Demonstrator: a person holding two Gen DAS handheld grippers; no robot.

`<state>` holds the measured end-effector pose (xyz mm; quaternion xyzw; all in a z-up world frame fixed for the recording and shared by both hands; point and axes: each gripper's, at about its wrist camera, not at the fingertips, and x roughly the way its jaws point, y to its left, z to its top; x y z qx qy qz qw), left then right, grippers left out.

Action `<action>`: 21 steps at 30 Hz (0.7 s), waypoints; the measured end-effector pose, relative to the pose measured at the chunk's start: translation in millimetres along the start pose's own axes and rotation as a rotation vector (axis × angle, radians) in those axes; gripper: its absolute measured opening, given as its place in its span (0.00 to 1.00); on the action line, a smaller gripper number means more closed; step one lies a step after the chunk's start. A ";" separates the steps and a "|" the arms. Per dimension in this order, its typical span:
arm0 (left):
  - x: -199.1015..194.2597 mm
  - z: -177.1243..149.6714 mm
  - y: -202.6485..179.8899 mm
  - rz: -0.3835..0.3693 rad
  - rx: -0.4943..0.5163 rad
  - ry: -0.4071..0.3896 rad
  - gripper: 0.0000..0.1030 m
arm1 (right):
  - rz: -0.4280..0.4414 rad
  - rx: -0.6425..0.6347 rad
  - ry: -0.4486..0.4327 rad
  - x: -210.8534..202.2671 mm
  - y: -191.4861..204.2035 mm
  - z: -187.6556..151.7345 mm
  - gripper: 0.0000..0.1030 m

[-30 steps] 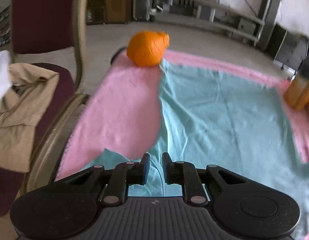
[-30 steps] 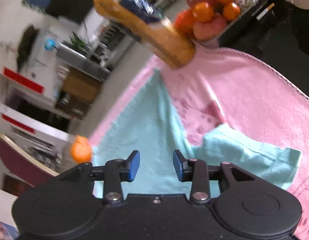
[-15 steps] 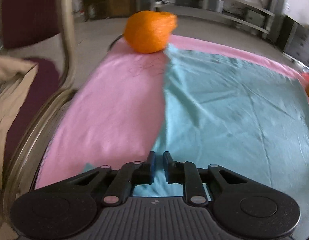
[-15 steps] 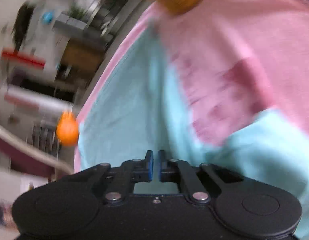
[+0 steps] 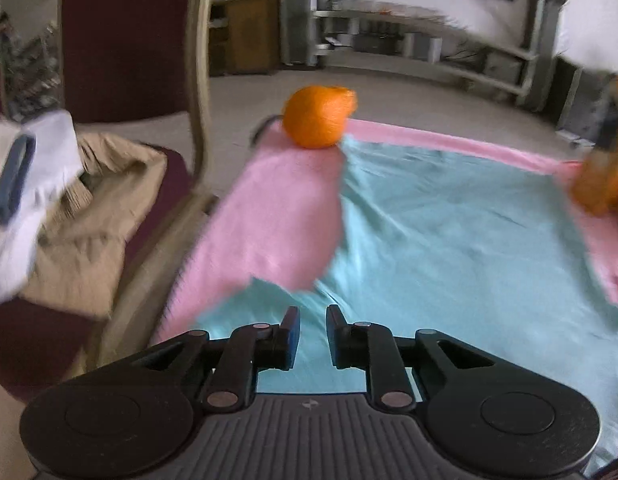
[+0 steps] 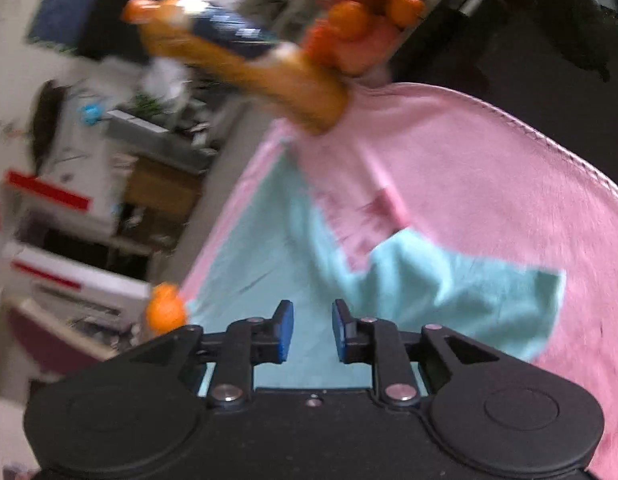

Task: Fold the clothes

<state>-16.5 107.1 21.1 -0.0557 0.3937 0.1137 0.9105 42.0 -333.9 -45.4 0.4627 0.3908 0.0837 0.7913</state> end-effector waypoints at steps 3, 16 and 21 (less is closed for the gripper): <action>-12.6 -23.0 -3.4 -0.074 0.012 0.038 0.18 | 0.072 -0.003 0.021 -25.7 -2.2 -19.8 0.22; 34.3 -69.1 -63.3 -0.119 0.210 0.236 0.19 | -0.109 -0.104 0.143 11.6 4.9 -56.9 0.27; 34.8 -78.4 -71.0 -0.103 0.287 0.219 0.19 | -0.135 -0.176 0.276 35.3 5.5 -72.6 0.26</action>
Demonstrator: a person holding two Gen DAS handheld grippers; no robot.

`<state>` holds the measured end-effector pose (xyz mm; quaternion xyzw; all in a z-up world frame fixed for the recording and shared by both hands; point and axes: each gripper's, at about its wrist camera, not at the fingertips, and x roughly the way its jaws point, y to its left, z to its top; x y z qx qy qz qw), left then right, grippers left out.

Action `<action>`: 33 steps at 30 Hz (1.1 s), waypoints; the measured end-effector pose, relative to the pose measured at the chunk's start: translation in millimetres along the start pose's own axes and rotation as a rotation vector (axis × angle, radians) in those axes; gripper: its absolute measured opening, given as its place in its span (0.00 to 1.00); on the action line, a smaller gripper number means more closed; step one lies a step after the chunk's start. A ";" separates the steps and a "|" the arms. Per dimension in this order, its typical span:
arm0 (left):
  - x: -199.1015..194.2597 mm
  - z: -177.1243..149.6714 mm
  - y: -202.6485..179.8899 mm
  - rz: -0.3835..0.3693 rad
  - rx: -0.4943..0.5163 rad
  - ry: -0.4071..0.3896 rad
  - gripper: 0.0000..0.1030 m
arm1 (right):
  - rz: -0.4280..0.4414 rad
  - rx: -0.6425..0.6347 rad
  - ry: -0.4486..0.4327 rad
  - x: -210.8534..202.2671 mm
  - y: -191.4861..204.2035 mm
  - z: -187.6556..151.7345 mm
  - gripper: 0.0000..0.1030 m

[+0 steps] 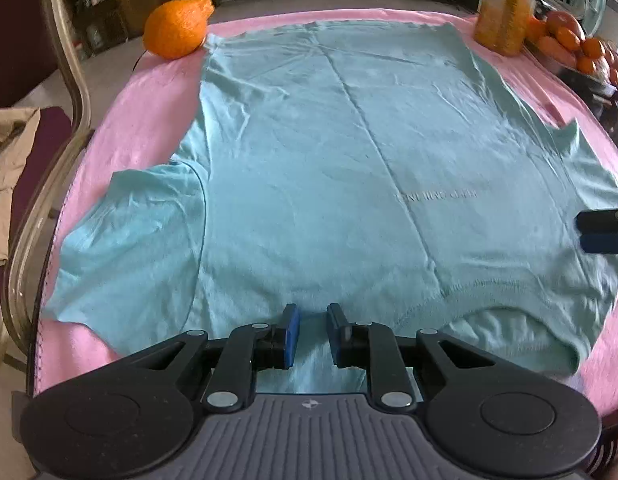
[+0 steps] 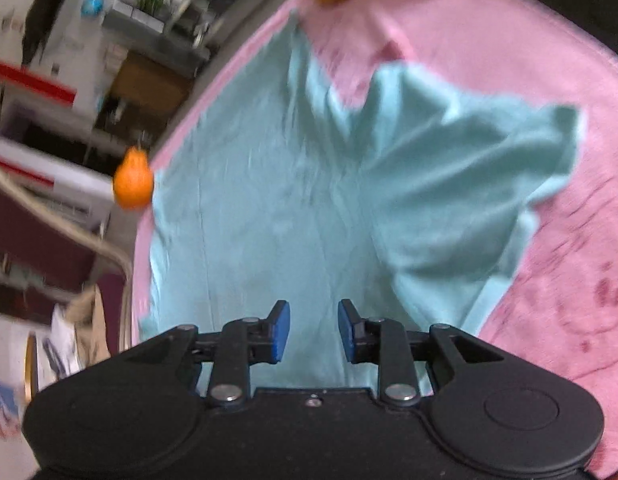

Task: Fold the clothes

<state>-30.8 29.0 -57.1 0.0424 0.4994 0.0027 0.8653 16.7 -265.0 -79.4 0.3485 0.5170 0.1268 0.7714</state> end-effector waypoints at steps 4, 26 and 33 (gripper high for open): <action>-9.1 -12.9 2.1 0.003 0.027 0.013 0.19 | -0.032 -0.088 0.088 8.6 5.9 -17.2 0.19; -59.1 10.4 -24.0 -0.059 0.041 -0.106 0.21 | 0.024 0.052 -0.178 -86.7 -23.6 -21.9 0.31; -66.0 42.8 -44.7 -0.105 0.045 -0.156 0.27 | -0.020 0.111 -0.327 -129.0 -23.7 22.3 0.38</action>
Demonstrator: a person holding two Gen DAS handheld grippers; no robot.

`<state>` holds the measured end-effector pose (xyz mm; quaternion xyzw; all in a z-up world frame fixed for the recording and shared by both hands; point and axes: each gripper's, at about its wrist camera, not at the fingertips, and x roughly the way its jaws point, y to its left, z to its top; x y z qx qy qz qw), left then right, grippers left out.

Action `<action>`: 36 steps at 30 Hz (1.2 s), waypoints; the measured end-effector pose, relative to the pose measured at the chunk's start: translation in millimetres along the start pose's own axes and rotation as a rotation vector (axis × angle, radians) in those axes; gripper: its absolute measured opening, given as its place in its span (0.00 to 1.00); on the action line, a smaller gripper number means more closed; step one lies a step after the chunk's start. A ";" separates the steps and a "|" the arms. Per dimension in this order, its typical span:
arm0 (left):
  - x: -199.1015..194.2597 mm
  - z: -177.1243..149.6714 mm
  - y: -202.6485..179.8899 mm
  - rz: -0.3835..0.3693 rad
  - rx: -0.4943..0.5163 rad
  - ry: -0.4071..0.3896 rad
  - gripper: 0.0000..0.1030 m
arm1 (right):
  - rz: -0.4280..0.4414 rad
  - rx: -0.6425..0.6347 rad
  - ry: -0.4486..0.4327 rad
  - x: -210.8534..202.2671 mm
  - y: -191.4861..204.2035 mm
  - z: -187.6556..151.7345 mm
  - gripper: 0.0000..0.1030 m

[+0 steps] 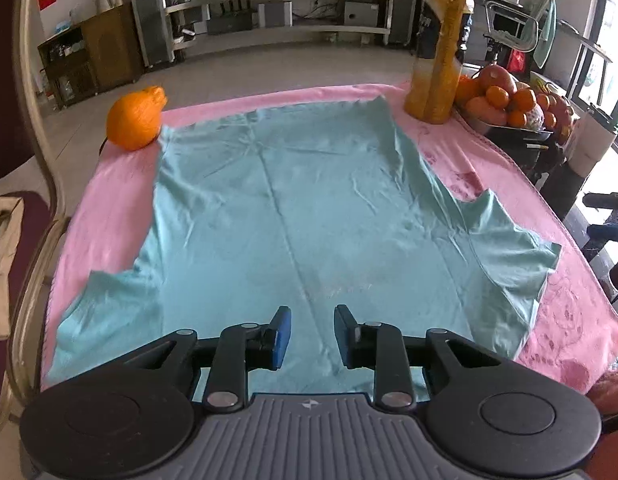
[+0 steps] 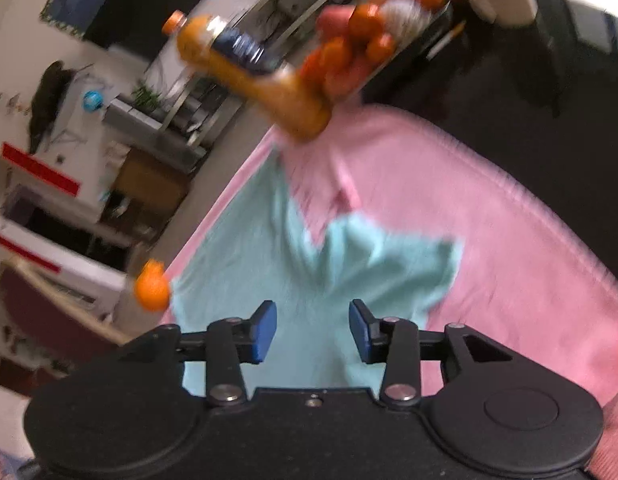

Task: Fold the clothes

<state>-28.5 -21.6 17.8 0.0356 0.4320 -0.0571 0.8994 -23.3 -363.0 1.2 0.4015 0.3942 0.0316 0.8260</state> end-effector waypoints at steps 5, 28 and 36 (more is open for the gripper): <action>33.8 -19.2 4.6 -0.012 -0.024 0.082 0.27 | -0.052 0.066 -0.032 27.8 -26.9 29.9 0.38; 47.0 -38.9 18.8 0.073 -0.019 0.145 0.27 | -0.311 -0.082 -0.113 62.1 -25.4 15.3 0.03; 40.0 -42.8 23.1 0.076 -0.030 0.129 0.27 | -0.130 -0.587 -0.214 58.5 63.8 -35.7 0.03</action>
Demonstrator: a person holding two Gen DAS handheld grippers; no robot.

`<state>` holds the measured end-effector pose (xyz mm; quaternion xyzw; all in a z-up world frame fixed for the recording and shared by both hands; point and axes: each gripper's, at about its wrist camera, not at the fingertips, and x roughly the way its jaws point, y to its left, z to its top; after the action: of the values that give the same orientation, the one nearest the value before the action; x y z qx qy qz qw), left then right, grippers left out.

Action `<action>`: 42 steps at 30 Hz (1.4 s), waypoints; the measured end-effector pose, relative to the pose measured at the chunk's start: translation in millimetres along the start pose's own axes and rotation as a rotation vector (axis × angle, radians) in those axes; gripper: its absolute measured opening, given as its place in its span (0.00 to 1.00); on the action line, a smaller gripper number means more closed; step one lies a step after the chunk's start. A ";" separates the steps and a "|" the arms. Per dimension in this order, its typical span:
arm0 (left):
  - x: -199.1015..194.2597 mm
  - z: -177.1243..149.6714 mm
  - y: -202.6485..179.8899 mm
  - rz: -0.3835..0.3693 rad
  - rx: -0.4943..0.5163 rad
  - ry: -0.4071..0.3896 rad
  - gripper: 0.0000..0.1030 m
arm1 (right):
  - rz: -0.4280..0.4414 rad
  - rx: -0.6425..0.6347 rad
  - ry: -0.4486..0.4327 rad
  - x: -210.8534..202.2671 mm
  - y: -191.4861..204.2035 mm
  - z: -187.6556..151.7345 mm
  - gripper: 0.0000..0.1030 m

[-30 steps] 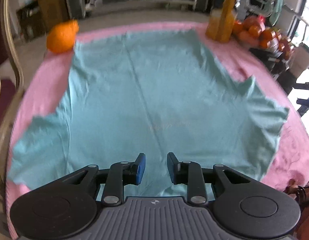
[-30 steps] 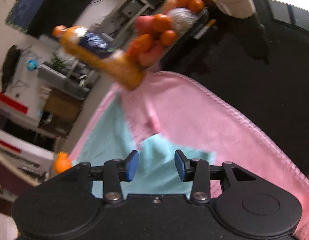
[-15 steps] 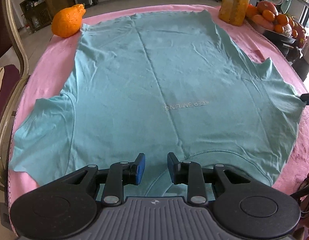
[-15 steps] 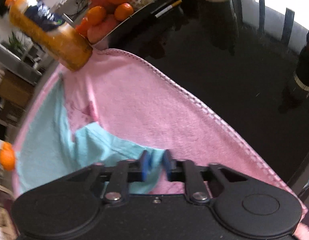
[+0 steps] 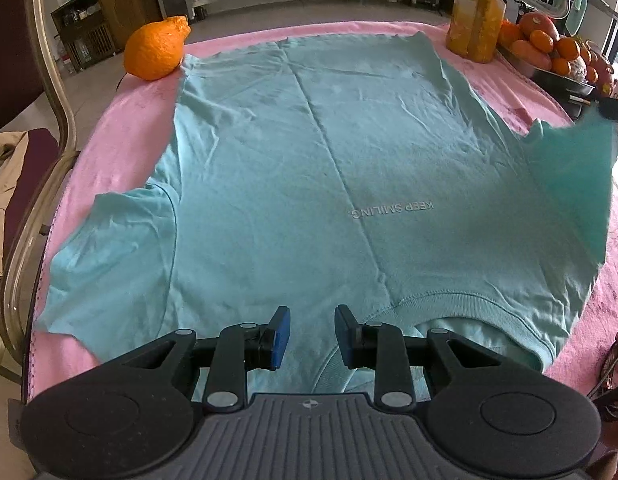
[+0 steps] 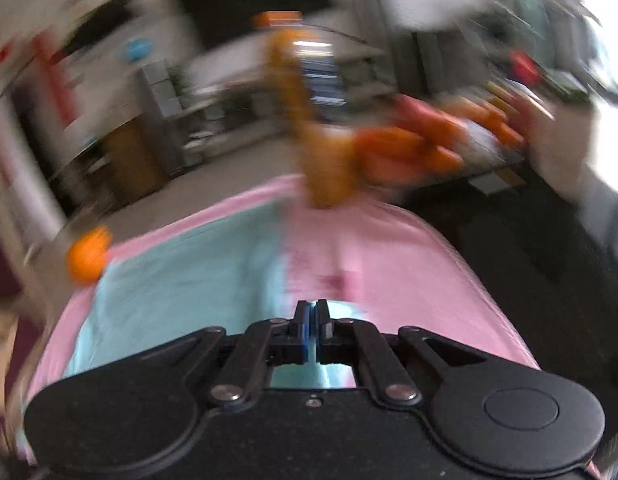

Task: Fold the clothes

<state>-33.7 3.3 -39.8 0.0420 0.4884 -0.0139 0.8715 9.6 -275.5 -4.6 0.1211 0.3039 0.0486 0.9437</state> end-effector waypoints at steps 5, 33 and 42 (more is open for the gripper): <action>0.7 -1.2 4.2 0.011 -0.008 0.002 0.27 | 0.144 -0.405 0.073 7.7 79.1 -29.2 0.03; -3.9 0.0 4.8 -0.108 -0.035 -0.029 0.24 | -0.043 -0.195 0.550 15.6 21.7 -52.5 0.12; 3.8 41.3 -34.1 -0.402 -0.066 -0.102 0.36 | 0.027 -0.150 0.396 18.6 28.3 33.3 0.46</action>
<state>1.1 -34.3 -23.6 -0.0857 0.4422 -0.1734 0.8758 43.7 -251.7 18.3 0.0425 0.4771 0.1065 0.8713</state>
